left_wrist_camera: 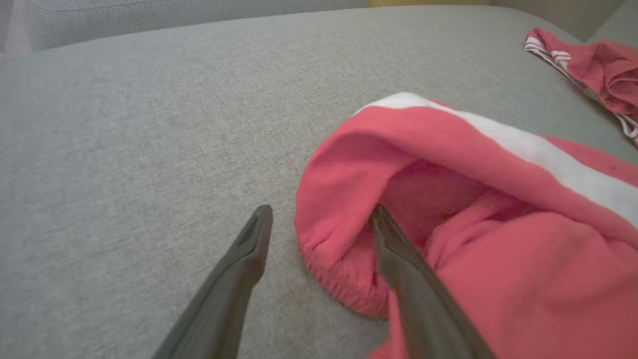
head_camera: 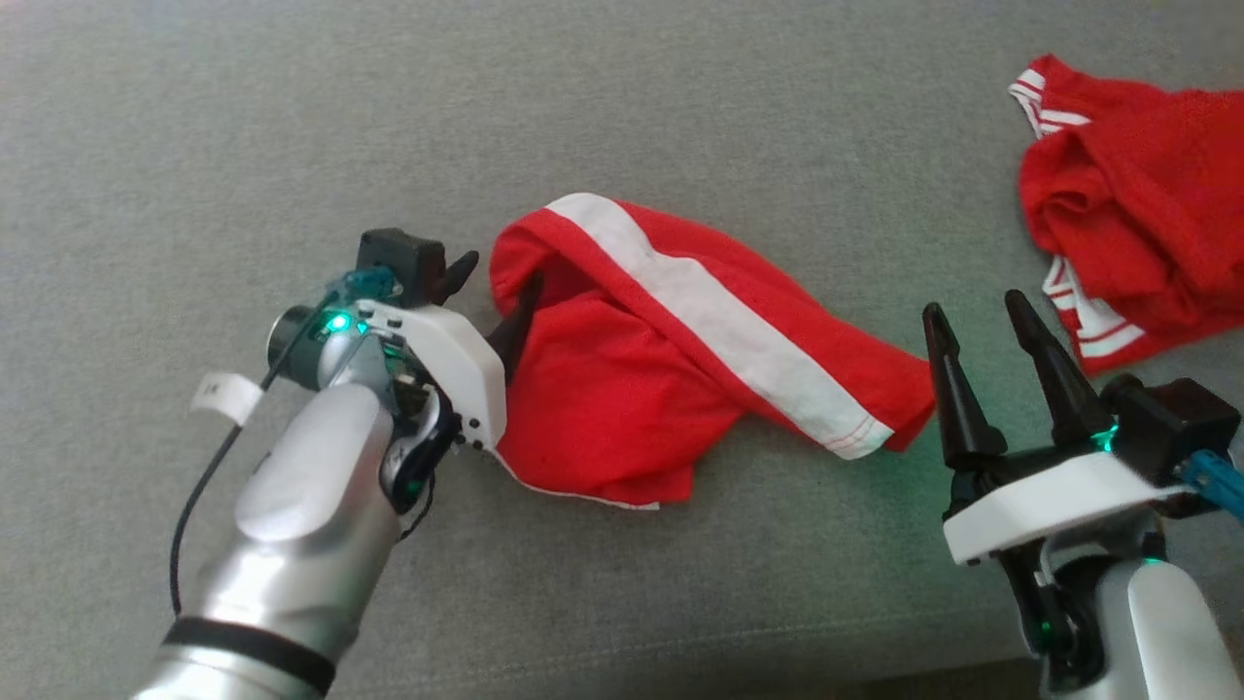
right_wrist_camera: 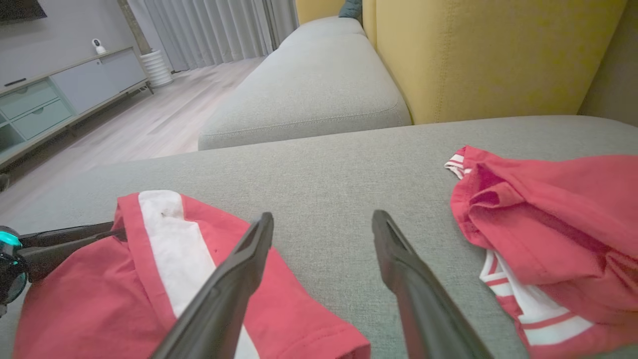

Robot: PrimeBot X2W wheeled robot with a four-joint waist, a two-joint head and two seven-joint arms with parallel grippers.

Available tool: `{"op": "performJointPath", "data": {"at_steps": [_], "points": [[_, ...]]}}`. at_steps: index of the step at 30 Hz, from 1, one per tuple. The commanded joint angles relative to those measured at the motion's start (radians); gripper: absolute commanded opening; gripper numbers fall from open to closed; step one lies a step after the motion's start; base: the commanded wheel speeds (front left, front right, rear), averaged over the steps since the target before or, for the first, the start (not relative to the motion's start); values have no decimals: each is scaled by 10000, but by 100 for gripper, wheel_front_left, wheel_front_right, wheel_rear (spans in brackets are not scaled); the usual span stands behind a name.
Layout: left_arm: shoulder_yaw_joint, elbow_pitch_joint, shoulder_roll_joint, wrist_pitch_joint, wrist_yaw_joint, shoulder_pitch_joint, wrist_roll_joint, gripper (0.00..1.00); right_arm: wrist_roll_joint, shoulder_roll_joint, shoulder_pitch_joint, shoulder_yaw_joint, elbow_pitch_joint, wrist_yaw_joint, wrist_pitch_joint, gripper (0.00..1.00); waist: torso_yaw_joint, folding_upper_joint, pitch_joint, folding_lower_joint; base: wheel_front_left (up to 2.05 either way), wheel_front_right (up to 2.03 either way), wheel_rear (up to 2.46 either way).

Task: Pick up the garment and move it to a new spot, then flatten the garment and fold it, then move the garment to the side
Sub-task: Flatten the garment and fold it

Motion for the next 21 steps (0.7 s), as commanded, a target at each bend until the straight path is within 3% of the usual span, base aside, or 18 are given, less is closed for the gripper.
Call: {"op": "performJointPath", "data": {"at_steps": [1,3,4,10,16,21], "points": [[190,70,134,-133,-66,-659,-97,100,56,-45,-437,268,-296,-9,-133,100,-152,0,94,-1,0,0,0],[159,498,115,-285,-93,-893,-222,100,97,-42,-464,288,-248,-9,-157,100,-210,0,120,-1,0,0,0],[167,704,93,-373,-104,-986,-335,0,108,-41,-482,305,-225,-9,-166,100,-238,0,126,-1,0,0,0],[48,1387,112,-1540,-97,-1628,-295,0,200,-36,-517,306,-126,-9,-217,100,-289,0,115,-1,0,0,0],[-10,1218,154,-2714,485,-2257,348,0,308,-32,-508,282,-69,-9,-222,100,-213,0,74,-1,0,0,0],[145,-276,393,-2869,1125,-2533,1138,0,371,-28,-477,210,-91,-9,-189,100,-55,0,56,-1,0,0,0]]}}
